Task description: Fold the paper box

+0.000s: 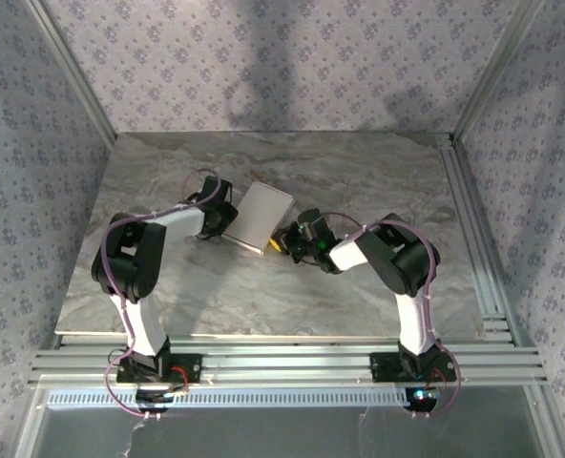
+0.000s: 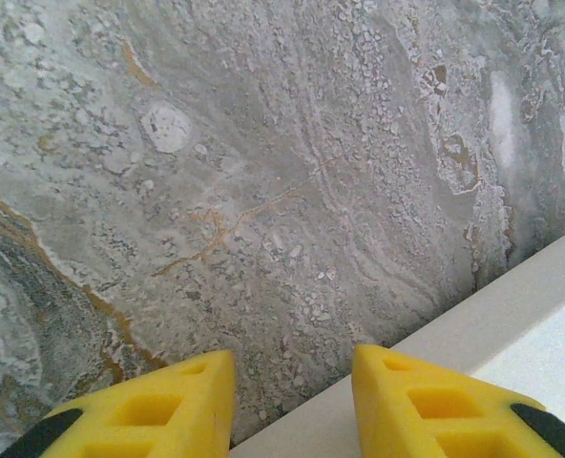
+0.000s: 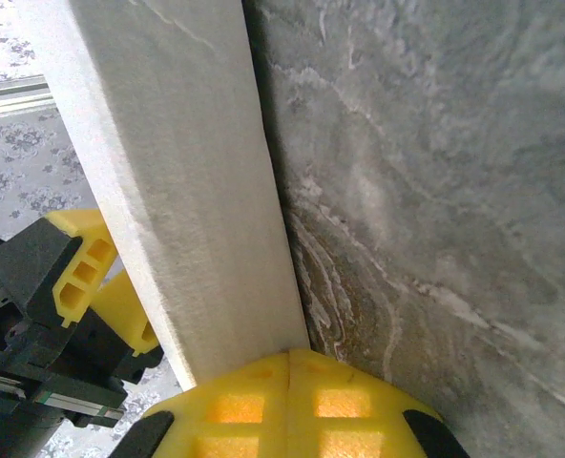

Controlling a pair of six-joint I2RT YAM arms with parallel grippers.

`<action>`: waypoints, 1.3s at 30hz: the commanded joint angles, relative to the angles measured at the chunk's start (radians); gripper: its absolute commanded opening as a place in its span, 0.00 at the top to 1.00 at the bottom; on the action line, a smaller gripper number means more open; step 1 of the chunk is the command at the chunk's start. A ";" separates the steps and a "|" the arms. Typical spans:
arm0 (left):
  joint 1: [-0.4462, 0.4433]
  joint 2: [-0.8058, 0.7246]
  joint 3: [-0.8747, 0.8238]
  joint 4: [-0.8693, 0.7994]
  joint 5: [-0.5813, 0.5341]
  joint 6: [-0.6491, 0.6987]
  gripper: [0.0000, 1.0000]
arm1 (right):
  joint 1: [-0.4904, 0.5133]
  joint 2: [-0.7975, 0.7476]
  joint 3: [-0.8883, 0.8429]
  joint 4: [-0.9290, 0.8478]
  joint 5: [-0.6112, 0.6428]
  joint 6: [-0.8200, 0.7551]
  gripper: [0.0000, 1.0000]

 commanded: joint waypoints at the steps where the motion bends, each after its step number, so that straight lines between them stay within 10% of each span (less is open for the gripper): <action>1: -0.112 0.006 -0.025 -0.074 0.241 0.007 0.62 | 0.014 0.036 0.071 0.062 -0.041 0.031 1.00; 39: 0.030 0.056 0.212 -0.284 0.196 0.230 0.48 | -0.058 -0.255 -0.038 -0.340 0.025 -0.203 0.98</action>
